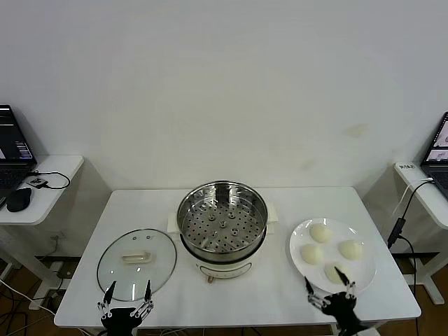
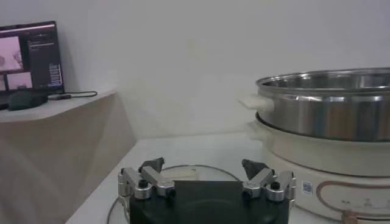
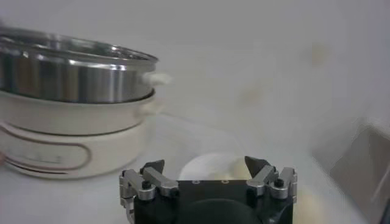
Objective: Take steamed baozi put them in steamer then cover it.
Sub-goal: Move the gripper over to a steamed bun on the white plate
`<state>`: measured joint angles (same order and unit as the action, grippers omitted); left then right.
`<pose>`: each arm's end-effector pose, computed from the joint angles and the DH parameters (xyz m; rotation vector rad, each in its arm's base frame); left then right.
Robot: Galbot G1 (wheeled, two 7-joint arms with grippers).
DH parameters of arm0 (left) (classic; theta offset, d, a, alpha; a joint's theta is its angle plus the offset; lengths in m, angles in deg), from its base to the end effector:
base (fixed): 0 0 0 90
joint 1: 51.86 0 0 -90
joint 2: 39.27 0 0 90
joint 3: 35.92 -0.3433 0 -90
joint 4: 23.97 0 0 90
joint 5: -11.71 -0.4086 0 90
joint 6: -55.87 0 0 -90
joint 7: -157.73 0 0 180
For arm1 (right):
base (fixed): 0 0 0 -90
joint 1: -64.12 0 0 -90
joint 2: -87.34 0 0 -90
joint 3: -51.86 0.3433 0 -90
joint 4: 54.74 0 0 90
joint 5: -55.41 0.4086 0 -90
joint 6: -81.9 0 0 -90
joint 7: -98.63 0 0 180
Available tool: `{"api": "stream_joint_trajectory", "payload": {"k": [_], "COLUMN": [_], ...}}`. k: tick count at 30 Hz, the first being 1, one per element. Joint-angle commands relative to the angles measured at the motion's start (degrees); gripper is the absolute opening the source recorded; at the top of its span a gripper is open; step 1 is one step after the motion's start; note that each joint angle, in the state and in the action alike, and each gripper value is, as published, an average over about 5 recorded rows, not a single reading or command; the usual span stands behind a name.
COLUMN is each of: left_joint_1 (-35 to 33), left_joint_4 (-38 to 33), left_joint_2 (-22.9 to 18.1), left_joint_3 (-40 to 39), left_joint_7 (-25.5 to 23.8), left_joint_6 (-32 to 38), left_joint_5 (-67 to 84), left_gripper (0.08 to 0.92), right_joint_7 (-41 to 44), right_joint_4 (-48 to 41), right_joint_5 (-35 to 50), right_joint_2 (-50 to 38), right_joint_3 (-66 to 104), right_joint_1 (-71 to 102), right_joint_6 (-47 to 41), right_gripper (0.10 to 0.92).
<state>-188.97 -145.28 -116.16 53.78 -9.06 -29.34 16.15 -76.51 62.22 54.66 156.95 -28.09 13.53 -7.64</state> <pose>0.1438 0.0279 -0.3429 0.1298 -2.9490 -0.1684 0.1971 -0.1146 -0.3250 0.1989 -2.8855 0.5845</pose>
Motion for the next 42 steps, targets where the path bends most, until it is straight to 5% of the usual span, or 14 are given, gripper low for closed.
{"api": "stream_joint_trajectory", "payload": {"k": [1,6,12,25,42], "left_joint_1": [0.6,1.5,2.3,3.2,3.7], "left_joint_4": [-0.2,0.6,1.8,2.9,3.5], "left_joint_2": [-0.1,-0.4,-0.9,-2.0,-3.7], "left_joint_3": [0.4,0.1,-0.7,-2.4,-2.6], "left_joint_7": [-2.1,-3.3,-3.1,-3.3,-3.2], "left_joint_6": [1.3,3.2,3.2,3.0,3.1], "left_joint_5": [-0.3,-0.4,-0.9,-2.7,-4.1], "left_gripper": [0.823,0.823,0.823,0.823,0.823], "right_joint_7": [1.6,6.8,23.2,37.6,48.4], "right_joint_4": [-1.3,-1.6,-8.1,-21.0,-36.4], "right_joint_5": [-8.9,-6.1,-16.9,-28.0,-22.8], "right_joint_2": [-12.5,-15.9,-25.3,-44.6,-41.6], "right_joint_3": [5.8,6.1,8.2,-3.3,-45.8], "right_joint_1": [-11.0,-11.6,-19.0,-31.5,-70.0], "right_joint_6": [-7.5,-11.9,-14.8,-2.8,4.1], "right_gripper": [0.822,0.823,0.823,0.823,0.823]}}
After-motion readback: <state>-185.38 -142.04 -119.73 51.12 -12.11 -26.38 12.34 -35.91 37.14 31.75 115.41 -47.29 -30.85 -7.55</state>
